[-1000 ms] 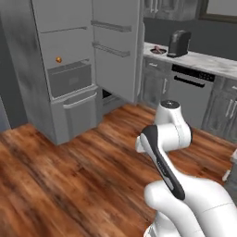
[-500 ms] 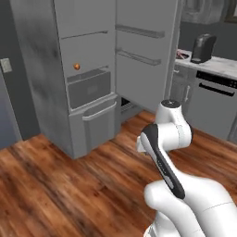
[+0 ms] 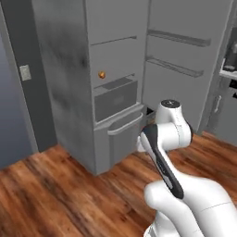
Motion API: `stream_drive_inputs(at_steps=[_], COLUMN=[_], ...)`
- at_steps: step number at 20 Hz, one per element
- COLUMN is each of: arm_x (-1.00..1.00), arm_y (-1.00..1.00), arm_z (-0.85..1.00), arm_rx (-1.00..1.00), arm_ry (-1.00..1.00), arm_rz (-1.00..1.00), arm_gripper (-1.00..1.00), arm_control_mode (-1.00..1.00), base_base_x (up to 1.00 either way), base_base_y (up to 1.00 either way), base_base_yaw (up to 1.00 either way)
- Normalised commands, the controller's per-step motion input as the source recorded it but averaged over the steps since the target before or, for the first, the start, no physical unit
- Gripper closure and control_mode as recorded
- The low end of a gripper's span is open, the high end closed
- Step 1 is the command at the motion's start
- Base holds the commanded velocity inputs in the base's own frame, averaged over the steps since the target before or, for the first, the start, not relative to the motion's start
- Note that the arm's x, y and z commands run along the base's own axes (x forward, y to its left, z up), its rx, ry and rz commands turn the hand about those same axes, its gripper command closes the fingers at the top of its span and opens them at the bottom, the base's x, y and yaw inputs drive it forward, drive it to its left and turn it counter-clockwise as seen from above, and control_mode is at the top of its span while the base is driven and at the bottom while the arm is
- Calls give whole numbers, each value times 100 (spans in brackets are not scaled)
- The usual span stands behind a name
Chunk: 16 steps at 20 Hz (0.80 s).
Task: Place the cold items (pear and peach) from the fridge in one tupperware on the dining counter. Place the warm items (hot dog and kebab skewer) in the stove area in another tupperware.
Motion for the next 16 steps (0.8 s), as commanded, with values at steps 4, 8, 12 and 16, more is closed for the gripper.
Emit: stream_drive_inputs(at_steps=[4, 8, 12, 16], arm_x=[0, 0, 0, 0], arm_y=[0, 0, 0, 0], arm_z=[0, 0, 0, 0], arm_rx=[0, 0, 0, 0], arm_ry=[0, 0, 0, 0], arm_rz=[0, 0, 0, 0], arm_gripper=[-100, -100, -100, -100], arm_control_mode=[100, 100, 100, 100], base_base_x=[100, 100, 94, 51], base_base_y=[-1, -3, -24, -86], base_base_yaw=[55, 61, 62, 41])
